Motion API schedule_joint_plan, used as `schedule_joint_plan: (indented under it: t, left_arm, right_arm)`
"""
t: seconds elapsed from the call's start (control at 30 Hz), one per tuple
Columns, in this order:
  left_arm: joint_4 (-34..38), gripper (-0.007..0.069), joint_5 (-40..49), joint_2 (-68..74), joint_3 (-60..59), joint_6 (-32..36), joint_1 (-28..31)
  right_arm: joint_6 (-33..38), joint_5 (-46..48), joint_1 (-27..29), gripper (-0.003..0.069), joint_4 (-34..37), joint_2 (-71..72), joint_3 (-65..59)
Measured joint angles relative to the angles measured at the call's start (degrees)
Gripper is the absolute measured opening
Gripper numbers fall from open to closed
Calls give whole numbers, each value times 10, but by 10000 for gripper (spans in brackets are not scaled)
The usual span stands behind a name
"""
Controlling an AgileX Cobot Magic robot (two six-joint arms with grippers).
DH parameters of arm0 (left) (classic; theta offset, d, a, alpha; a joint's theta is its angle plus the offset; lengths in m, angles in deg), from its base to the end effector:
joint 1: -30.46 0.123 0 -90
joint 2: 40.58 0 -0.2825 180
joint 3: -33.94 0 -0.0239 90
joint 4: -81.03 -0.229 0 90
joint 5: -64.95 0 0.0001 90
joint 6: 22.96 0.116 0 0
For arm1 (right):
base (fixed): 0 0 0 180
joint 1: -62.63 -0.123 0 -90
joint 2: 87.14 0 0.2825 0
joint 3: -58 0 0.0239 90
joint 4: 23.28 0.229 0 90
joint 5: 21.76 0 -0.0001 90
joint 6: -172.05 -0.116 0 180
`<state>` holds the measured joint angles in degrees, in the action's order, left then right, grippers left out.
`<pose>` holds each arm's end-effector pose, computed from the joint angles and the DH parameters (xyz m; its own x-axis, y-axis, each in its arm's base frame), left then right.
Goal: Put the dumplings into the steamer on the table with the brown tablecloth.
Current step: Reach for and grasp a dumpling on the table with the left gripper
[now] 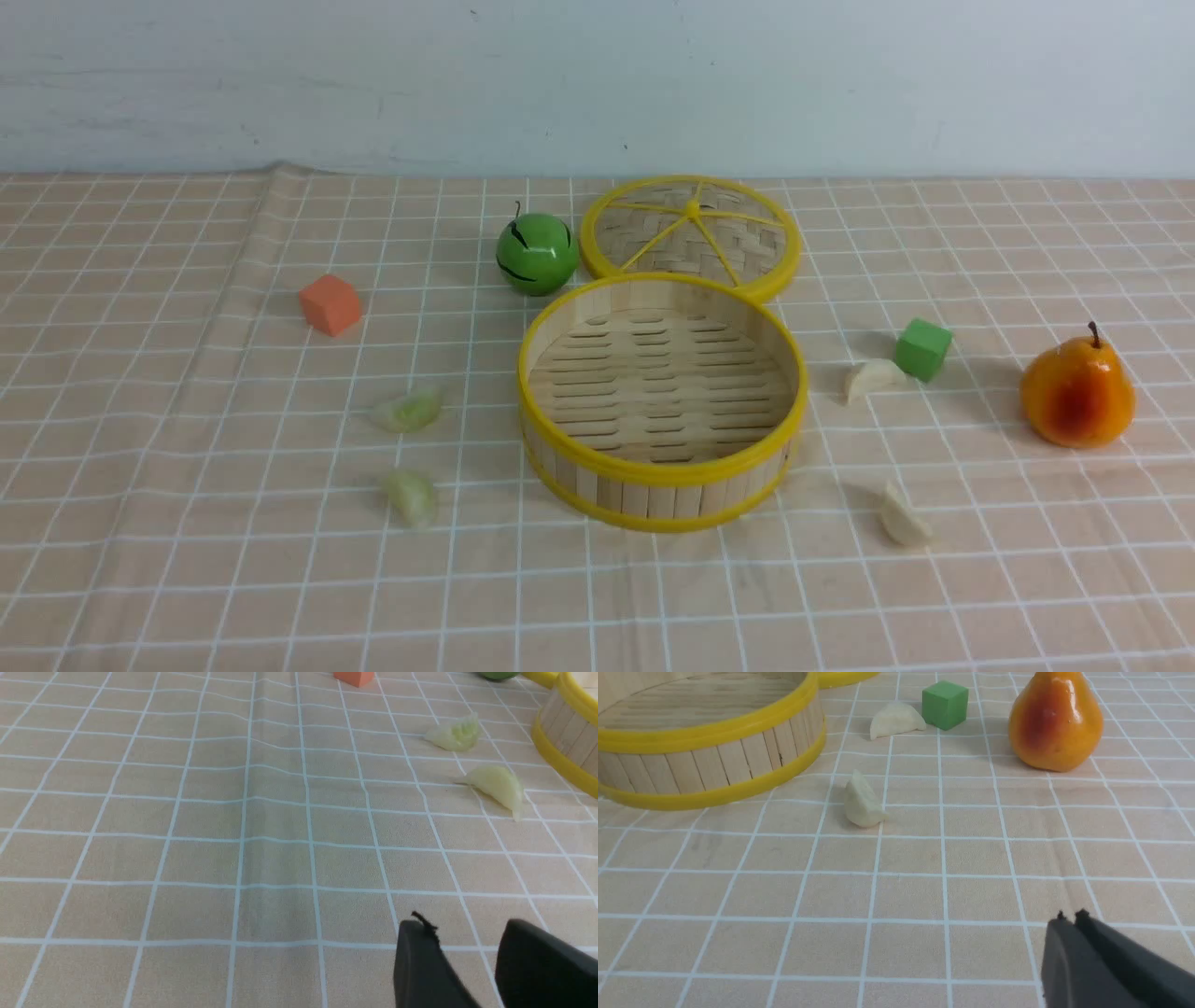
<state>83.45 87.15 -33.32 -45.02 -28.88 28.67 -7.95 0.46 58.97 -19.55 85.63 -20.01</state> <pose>0.0566 -0.0036 0.1609 -0.3189 -0.1320 -0.9385 0.0011 0.9902 -0.1397 0.0563 0.0065 0.1666 -0.3034 0.0409 -0.9520 -0.0691 0.9955 0.0648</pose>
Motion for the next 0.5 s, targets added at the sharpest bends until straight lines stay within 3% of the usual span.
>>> schedule_joint_plan:
  t: [0.5]
  left_arm:
    - [0, 238, 0, 0, 0, 0, 0]
  right_arm:
    - [0, 0, 0, 23, 0, 0, 0]
